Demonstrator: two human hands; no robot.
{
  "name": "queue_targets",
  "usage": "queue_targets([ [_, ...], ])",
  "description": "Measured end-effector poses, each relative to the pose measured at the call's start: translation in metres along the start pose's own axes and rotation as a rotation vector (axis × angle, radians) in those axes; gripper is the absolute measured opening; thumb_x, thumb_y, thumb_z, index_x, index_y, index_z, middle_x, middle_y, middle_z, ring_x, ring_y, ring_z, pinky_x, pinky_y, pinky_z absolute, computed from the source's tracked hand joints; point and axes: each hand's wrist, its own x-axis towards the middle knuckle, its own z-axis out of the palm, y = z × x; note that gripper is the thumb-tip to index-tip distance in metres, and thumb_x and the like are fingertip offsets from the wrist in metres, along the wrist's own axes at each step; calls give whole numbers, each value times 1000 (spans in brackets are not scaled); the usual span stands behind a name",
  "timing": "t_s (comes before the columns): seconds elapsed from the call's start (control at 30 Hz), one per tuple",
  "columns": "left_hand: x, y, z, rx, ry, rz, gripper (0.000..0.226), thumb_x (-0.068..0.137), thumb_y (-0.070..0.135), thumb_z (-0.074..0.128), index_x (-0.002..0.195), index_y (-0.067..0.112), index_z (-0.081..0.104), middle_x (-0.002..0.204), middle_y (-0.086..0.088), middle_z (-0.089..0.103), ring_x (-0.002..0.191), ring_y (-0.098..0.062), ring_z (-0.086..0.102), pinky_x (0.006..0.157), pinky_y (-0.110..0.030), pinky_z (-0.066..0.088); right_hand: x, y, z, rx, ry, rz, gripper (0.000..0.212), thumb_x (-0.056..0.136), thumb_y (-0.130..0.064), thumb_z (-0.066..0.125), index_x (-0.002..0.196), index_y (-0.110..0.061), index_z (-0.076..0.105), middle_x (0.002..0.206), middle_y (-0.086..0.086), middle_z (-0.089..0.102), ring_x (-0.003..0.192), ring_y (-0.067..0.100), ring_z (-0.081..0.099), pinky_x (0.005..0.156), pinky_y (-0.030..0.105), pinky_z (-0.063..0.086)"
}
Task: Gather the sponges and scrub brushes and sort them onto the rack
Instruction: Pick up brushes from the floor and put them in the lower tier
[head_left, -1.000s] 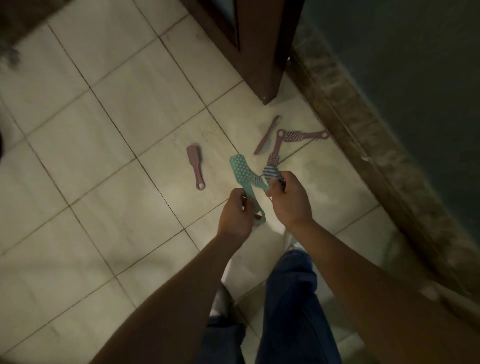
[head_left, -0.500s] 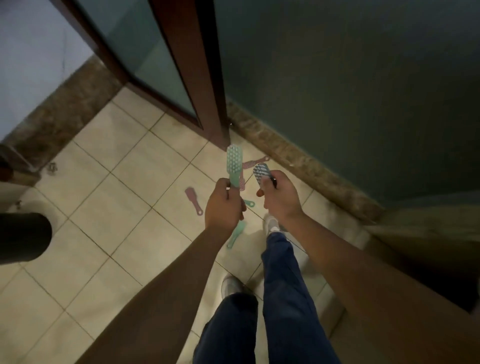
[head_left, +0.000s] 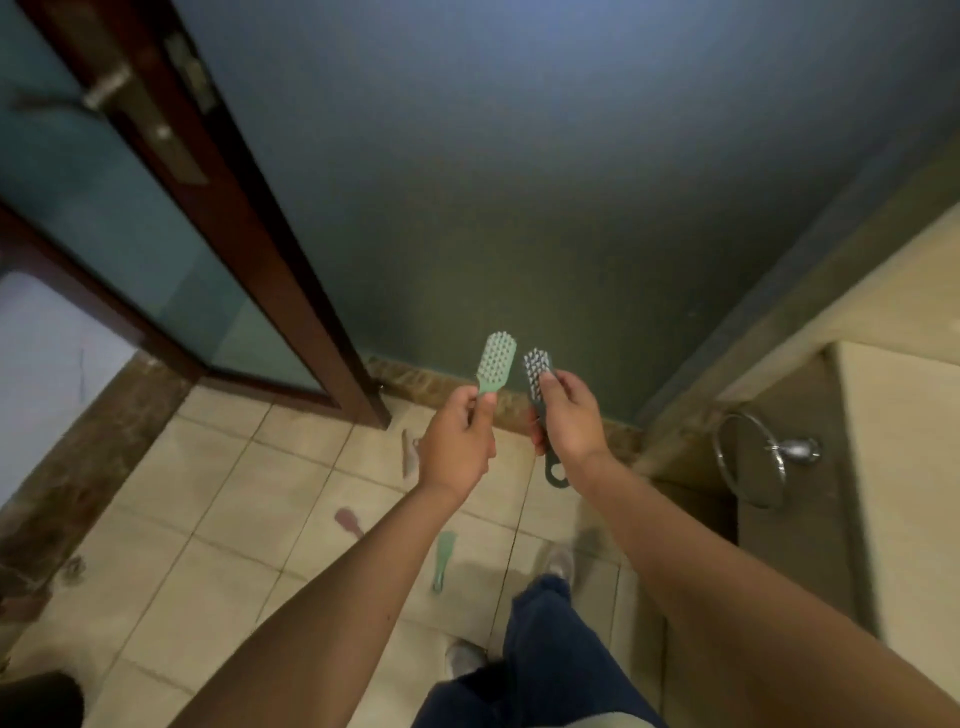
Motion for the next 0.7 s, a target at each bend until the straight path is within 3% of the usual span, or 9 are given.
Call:
queue_targets([
  [0.23, 11, 96, 69, -42, -164, 97, 20, 102, 23, 43, 90, 9, 49, 51, -2, 51, 38, -17, 44, 42, -26, 38, -3, -58, -94, 138, 206, -72, 20, 102, -26, 41, 88, -20, 55, 58, 6, 55, 37, 14, 43, 35, 20, 31],
  [0.37, 15, 137, 119, -61, -250, 132, 17, 102, 21, 42, 91, 9, 48, 53, -2, 51, 33, -9, 44, 36, -20, 35, 3, -78, -155, 192, 278, -100, 20, 102, -25, 39, 92, -19, 55, 59, 6, 57, 37, 15, 45, 35, 24, 36],
  [0.7, 8, 203, 235, -25, -486, 261, 19, 101, 23, 44, 86, 14, 51, 54, 2, 55, 37, -9, 50, 37, -19, 36, -8, -87, -270, 251, 460, -138, 28, 101, -27, 33, 97, -10, 55, 68, 8, 59, 46, 17, 47, 42, 26, 37],
])
